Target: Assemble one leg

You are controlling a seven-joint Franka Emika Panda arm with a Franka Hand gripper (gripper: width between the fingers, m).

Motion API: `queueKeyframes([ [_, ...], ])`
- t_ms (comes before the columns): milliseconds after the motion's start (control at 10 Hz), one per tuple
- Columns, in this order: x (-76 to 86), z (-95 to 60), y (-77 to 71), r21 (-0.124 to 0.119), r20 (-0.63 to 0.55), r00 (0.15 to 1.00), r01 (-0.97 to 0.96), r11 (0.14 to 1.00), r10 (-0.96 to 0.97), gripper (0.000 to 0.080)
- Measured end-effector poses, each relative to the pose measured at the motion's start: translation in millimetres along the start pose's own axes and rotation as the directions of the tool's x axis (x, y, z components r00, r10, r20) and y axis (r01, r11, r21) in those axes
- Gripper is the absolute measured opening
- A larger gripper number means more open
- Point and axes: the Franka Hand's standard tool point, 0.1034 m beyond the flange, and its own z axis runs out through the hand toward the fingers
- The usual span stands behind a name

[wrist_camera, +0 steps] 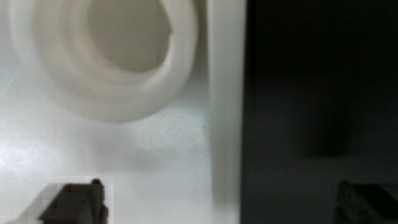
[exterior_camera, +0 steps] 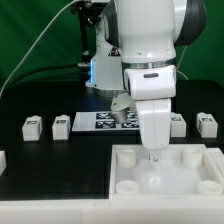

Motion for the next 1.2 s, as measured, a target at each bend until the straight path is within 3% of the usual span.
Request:
queueKeyframes([
  [100, 1.2, -1.6, 0.1, -0.002, 0.0, 1.0, -0.02, 1.0, 0.02, 0.0649],
  [200, 7.3, -15.6, -1.7, -0.018, 0.003, 0.997, -0.08, 0.997, 0.08, 0.0649],
  [500, 41.3, -65.0, -9.0, -0.031, 0.023, 0.955, -0.295, 0.955, 0.296, 0.0649],
  [600, 57.2, -73.9, -9.5, -0.041, 0.009, 0.891, -0.454, 0.89, 0.455, 0.0649],
  [700, 77.4, -73.4, -17.6, -0.042, -0.007, 0.832, -0.554, 0.832, 0.554, 0.0649],
  [800, 90.2, -62.6, -36.2, -0.037, -0.024, 0.762, -0.648, 0.761, 0.648, 0.0649],
  [900, 101.7, -59.4, -46.2, -0.023, -0.024, 0.651, -0.759, 0.65, 0.759, 0.0649],
  [1200, 106.0, -57.5, -47.1, 0.005, -0.046, 0.387, -0.922, 0.388, 0.921, 0.0649],
])
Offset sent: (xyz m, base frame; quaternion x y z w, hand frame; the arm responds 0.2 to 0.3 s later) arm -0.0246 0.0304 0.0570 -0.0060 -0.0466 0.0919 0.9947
